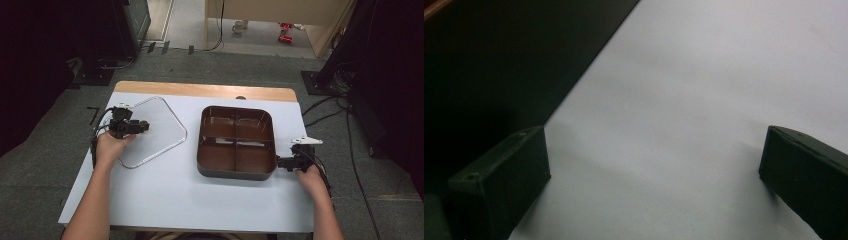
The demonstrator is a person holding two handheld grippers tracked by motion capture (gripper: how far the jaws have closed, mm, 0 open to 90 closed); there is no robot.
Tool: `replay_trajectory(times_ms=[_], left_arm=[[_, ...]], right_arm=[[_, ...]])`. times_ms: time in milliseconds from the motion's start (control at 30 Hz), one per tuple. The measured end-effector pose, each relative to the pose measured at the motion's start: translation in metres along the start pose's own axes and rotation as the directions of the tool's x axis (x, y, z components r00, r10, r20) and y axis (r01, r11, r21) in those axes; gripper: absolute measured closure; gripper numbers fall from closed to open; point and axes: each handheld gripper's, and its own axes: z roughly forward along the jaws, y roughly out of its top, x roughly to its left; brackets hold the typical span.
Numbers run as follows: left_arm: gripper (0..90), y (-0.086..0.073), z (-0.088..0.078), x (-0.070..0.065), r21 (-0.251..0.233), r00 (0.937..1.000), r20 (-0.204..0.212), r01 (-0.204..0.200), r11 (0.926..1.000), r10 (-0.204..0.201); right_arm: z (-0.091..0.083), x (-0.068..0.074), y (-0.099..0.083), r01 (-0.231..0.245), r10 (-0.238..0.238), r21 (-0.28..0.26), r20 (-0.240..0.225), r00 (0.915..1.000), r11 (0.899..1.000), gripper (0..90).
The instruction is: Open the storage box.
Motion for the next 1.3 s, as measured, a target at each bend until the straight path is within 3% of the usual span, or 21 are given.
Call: replay_trajectory(times_ms=[300, 467, 733, 967, 1133, 1300], left_arm=[[43.0, 0.007, -0.019, -0.008, -0.028, 0.9996, 0.022, 0.016, 0.9995, -0.015], [39.6, 0.01, -0.031, -0.018, -0.052, 0.9992, 0.037, -0.012, 0.9986, 0.014], [34.6, 0.013, -0.045, -0.039, -0.097, 0.994, 0.094, -0.047, 0.9942, 0.056], [30.0, 0.015, -0.046, -0.073, -0.107, 0.9806, 0.14, -0.123, 0.9867, 0.137], [27.6, 0.015, -0.045, -0.092, -0.107, 0.9725, 0.161, -0.152, 0.9826, 0.168], [25.9, 0.008, -0.04, -0.109, -0.108, 0.9593, 0.175, -0.205, 0.9727, 0.222]], right_arm=[[0.0, 0.0, 0.0, -0.001, 0.001, 0.0, 0.0, 1.0, 1.0, 0.0], [0.0, 0.0, 0.0, -0.001, 0.001, -0.001, 0.0, 1.0, 1.0, 0.0], [0.0, 0.0, 0.0, 0.0, 0.0, -0.001, 0.0, 1.0, 1.0, 0.0], [0.0, 0.0, 0.0, 0.0, 0.0, -0.001, 0.001, 1.0, 1.0, 0.0], [0.0, 0.0, 0.0, 0.0, 0.0, -0.001, 0.0, 1.0, 1.0, 0.0], [0.0, 0.0, 0.0, 0.0, 0.0, -0.001, 0.001, 1.0, 1.0, 0.0]])
